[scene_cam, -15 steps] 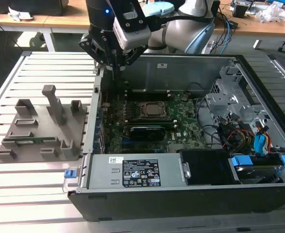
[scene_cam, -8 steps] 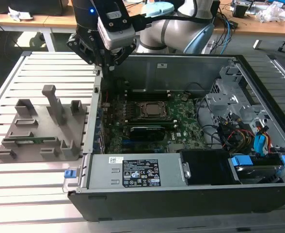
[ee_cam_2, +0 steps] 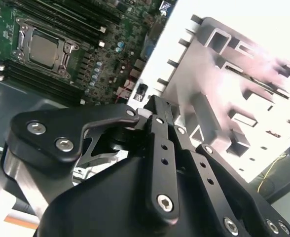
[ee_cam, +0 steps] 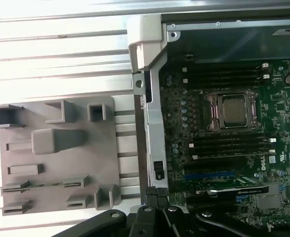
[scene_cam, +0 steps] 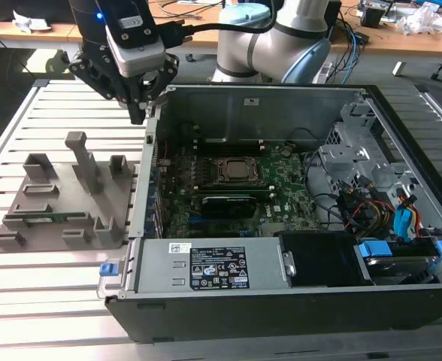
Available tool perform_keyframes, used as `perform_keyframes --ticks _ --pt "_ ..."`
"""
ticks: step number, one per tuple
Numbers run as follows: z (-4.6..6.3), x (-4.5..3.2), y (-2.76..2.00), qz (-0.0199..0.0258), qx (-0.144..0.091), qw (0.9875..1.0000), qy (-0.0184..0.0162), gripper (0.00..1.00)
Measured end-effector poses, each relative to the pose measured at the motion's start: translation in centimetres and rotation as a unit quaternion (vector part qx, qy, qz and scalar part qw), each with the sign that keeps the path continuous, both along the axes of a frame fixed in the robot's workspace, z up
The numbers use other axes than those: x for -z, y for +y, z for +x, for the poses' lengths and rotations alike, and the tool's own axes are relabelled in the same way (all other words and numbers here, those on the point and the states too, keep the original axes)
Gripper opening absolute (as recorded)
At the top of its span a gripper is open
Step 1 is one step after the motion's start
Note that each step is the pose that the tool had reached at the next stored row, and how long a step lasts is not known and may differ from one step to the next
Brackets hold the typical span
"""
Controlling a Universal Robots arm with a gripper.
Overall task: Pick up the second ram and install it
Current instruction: 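Reach for the second ram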
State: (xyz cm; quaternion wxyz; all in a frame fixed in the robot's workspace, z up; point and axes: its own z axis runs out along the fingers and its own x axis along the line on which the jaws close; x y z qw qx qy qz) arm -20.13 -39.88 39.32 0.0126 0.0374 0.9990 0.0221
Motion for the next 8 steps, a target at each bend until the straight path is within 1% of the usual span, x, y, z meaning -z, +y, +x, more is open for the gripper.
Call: perform_keyframes --ticks 6,7,8 --pt "-1.5 0.0 0.0 0.0 0.0 1.0 0.0 0.11" --pt "-2.1 0.0 0.0 0.0 0.0 1.0 0.0 0.11" --pt "-2.4 0.0 0.0 0.0 0.0 1.0 0.0 0.11"
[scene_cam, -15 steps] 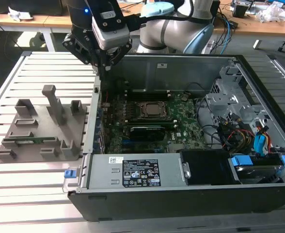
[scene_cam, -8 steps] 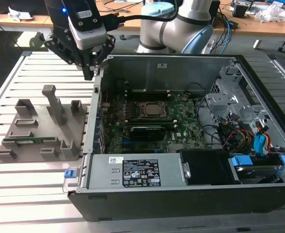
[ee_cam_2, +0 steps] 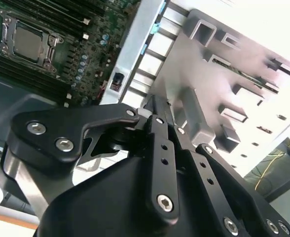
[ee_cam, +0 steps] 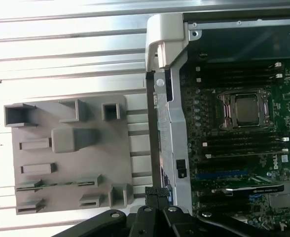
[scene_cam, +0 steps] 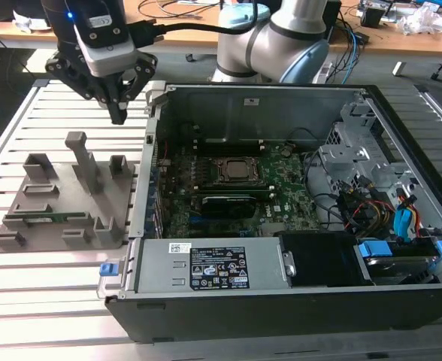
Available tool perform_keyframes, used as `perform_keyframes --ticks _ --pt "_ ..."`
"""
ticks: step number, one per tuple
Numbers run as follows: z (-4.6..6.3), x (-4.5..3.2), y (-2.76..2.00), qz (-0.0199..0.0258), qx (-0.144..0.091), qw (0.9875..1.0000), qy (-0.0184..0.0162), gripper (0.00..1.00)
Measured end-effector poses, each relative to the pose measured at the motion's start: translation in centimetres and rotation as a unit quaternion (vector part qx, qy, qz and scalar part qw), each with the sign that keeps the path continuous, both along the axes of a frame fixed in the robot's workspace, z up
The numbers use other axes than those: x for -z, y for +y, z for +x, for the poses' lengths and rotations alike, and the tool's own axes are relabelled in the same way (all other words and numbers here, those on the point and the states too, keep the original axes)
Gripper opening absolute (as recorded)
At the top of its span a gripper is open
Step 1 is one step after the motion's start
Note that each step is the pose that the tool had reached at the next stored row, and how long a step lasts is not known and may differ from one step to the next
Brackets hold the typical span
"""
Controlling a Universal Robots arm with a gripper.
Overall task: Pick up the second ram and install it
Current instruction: 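Reach for the second ram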
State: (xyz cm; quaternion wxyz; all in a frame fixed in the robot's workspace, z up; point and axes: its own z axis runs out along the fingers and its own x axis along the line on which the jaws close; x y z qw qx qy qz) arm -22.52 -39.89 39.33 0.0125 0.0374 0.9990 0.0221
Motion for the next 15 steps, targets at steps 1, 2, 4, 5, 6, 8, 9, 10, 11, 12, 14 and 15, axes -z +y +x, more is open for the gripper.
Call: perform_keyframes --ticks 1,2,4,5,6,8,9,10,11,12,14,15 --pt "-0.5 0.01 0.0 0.0 0.0 1.0 0.0 0.11" --pt "-0.8 0.0 0.0 0.0 0.0 1.0 0.0 0.11" --pt "-1.4 0.01 0.0 0.0001 0.0 1.0 0.0 0.11" --pt "-1.5 0.0 0.0 0.0 0.0 1.0 0.0 0.11" --pt "-1.7 0.0 0.0 0.0 0.0 1.0 0.0 0.11" --pt "-2.2 0.0 0.0 0.0 0.0 1.0 0.0 0.11" --pt "-2.4 0.0 0.0 0.0 0.0 1.0 0.0 0.11" --pt "-2.8 0.0 0.0 0.0 0.0 1.0 0.0 0.11" --pt "-3.3 0.01 0.0 0.0001 0.0 1.0 0.0 0.11" --pt "-3.7 0.01 0.0 0.0 0.0 1.0 -0.0001 0.11" --pt "-4.3 0.01 0.0 0.0001 0.0 1.0 -0.0001 0.11" --pt "-4.7 0.0 0.0 0.0 0.0 1.0 0.0 0.11"
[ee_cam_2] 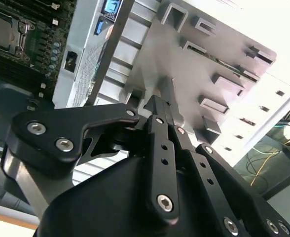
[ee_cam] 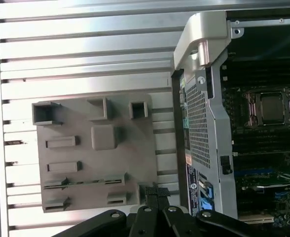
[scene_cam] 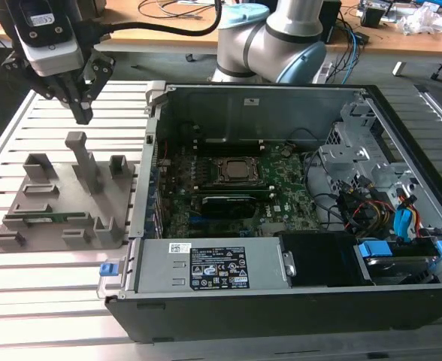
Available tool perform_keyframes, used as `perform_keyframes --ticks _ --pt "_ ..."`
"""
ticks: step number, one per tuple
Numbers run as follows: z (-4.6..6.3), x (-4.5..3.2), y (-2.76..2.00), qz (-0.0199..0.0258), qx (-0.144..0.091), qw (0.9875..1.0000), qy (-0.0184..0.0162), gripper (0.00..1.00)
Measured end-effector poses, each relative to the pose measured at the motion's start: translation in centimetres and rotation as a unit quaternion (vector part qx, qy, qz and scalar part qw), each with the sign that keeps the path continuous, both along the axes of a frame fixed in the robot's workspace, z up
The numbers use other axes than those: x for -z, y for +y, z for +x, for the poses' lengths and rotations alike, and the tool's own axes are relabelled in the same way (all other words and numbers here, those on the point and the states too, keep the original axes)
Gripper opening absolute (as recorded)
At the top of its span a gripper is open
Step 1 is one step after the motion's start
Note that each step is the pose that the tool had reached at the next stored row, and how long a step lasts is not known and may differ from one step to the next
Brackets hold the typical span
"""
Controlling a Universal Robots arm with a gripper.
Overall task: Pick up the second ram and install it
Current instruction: 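Reach for the second ram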
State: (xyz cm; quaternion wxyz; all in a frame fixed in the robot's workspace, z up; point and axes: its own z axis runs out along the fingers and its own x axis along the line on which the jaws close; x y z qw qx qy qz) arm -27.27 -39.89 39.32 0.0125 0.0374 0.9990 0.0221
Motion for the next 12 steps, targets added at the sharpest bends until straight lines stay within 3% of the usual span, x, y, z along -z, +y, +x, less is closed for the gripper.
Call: perform_keyframes --ticks 12 --pt "-4.3 0.0 0.0 0.0 0.0 1.0 0.0 0.11"
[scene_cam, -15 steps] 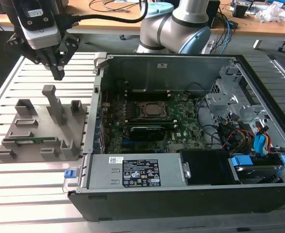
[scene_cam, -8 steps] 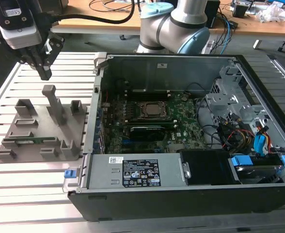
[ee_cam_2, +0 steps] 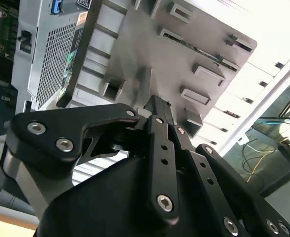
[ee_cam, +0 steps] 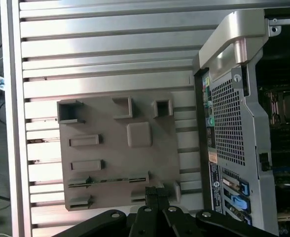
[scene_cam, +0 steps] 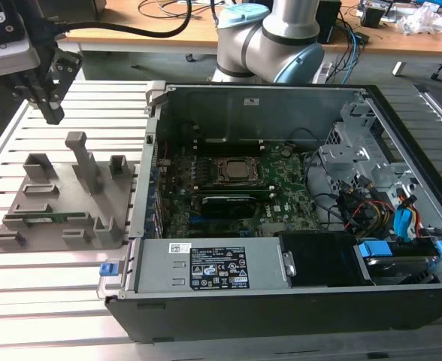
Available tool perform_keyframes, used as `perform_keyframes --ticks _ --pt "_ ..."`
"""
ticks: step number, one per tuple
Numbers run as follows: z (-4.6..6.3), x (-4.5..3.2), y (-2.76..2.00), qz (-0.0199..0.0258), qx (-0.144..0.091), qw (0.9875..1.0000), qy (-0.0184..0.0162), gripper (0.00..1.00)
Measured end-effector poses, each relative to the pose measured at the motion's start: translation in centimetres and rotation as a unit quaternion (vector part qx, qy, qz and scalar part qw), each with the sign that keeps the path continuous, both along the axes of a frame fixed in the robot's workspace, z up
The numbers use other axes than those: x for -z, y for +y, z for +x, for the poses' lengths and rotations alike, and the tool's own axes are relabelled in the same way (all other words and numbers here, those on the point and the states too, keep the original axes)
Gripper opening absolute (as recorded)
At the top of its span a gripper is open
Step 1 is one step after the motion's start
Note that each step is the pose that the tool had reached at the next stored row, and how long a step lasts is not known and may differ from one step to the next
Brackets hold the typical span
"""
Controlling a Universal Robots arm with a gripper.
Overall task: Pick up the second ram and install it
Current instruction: 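Reach for the second ram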
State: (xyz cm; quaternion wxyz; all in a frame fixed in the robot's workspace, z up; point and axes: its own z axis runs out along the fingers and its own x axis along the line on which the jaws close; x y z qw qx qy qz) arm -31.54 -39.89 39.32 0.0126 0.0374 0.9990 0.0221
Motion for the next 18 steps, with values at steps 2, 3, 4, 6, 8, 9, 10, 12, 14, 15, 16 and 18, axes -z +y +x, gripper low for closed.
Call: perform_keyframes --ticks 2,3,4,6,8,9,10,12,14,15,16,18 --pt "-0.7 0.01 0.0 0.0 0.0 1.0 -0.0001 0.11" --pt "-1.1 0.0 0.0 0.0 0.0 1.0 0.0 0.11" --pt "-1.6 0.01 0.0 0.0 0.0 1.0 0.0 0.11" --pt "-2.1 0.01 0.0 0.0 0.0 1.0 0.0 0.11" --pt "-2.5 0.01 0.0 0.0 0.0 1.0 0.0 0.11" --pt "-2.6 0.01 0.0 0.0 0.0 1.0 0.0 0.11" --pt "-2.8 0.01 0.0 0.0 0.0 1.0 0.0 0.11" --pt "-3.2 0.02 0.0 0.0 0.0 1.0 0.0 0.11" --pt "-3.7 0.02 0.0 0.0 0.0 1.0 0.0 0.11" --pt "-3.9 0.02 0.0 0.0 0.0 1.0 0.0 0.11" --pt "-4.2 0.02 0.0 0.0 0.0 1.0 0.0 0.11" --pt "-4.7 0.03 0.0 0.0 0.0 1.0 0.0 0.11"
